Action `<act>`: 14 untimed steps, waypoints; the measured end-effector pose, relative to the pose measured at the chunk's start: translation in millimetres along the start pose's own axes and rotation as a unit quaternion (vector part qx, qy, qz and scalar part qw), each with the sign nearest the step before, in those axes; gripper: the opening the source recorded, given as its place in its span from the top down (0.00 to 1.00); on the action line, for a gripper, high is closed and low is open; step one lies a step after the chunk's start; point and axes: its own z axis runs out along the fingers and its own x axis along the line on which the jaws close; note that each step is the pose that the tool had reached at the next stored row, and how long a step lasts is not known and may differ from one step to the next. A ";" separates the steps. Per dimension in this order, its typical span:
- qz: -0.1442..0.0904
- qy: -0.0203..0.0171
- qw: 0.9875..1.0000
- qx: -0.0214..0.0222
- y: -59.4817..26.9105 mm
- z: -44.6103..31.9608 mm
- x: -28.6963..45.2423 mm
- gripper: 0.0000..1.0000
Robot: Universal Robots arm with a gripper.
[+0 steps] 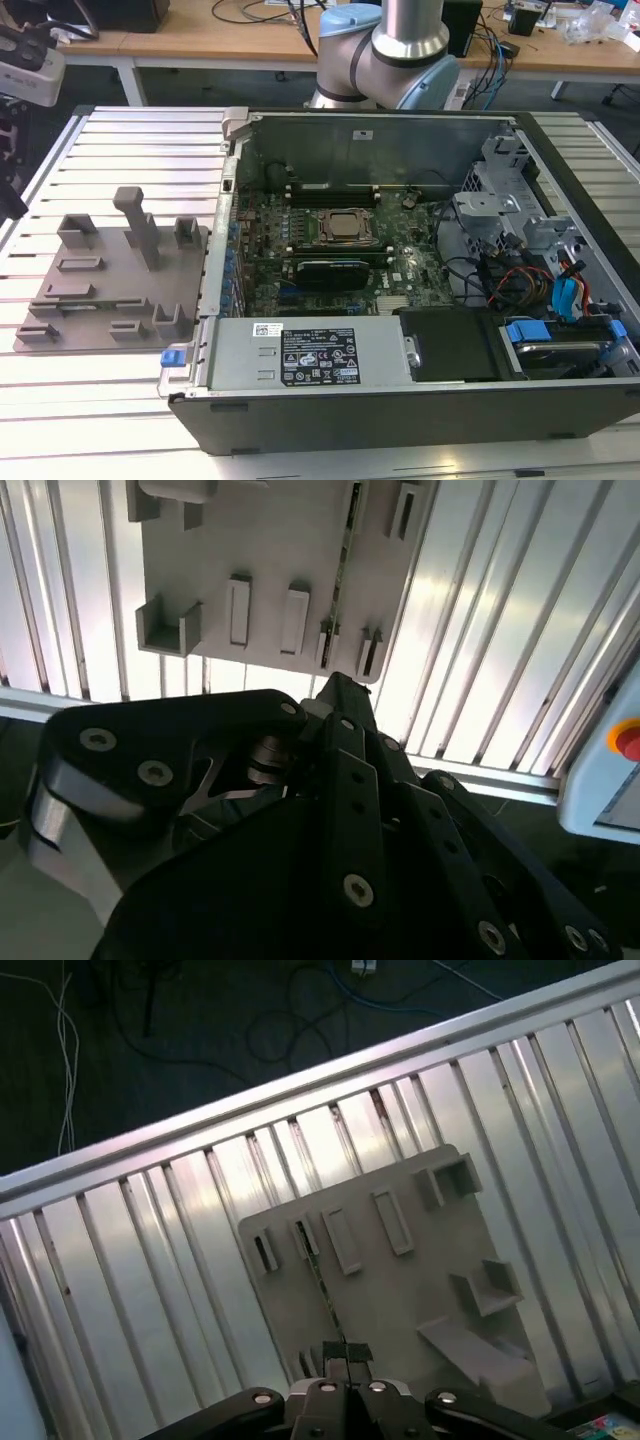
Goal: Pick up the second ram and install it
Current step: 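Pick up the second ram and move it above second insertion slot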
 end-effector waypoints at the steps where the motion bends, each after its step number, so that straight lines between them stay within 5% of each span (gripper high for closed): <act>1: -0.007 0.000 1.000 0.000 0.0 0.0 0.0 0.90; 8: -0.064 0.003 0.998 -0.002 0.0 0.0 0.0 0.90; 14: -0.116 0.005 0.993 -0.003 0.0 0.0 0.0 0.90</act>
